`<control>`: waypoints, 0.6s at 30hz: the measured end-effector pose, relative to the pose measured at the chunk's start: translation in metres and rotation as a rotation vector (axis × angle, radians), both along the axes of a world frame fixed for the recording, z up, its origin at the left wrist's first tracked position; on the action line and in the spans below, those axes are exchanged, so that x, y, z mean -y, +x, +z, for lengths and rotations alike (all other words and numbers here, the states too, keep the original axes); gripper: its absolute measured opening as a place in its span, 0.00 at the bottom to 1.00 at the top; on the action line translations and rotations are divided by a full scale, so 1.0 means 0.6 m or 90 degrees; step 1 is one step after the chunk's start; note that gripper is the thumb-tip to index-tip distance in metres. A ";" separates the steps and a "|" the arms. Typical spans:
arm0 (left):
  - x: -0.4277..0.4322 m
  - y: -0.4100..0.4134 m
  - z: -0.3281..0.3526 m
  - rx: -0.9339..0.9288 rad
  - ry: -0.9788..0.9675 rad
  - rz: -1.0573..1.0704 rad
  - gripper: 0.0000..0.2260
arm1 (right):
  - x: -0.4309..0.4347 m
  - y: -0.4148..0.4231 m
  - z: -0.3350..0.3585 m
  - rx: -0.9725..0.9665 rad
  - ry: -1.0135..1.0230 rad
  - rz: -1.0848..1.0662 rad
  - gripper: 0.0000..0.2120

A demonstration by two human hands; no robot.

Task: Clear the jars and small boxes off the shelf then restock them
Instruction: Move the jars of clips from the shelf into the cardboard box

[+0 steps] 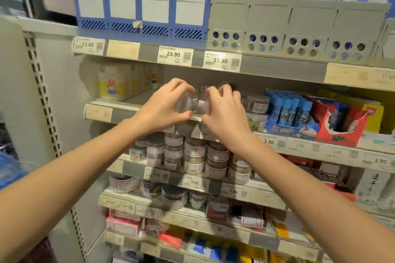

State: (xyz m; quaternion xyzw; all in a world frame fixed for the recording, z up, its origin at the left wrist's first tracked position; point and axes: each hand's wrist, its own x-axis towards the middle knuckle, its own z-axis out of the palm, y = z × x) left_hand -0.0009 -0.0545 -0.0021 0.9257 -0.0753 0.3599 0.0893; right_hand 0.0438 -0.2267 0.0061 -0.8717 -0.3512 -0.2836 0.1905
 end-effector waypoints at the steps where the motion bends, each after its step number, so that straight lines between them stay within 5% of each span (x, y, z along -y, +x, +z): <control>1: 0.004 -0.022 -0.003 0.005 -0.008 0.012 0.23 | 0.002 -0.011 -0.005 -0.006 0.004 0.025 0.19; 18: -0.076 -0.556 -0.138 -0.210 -0.093 0.445 0.24 | -0.161 -0.320 -0.153 -0.122 -0.153 0.505 0.20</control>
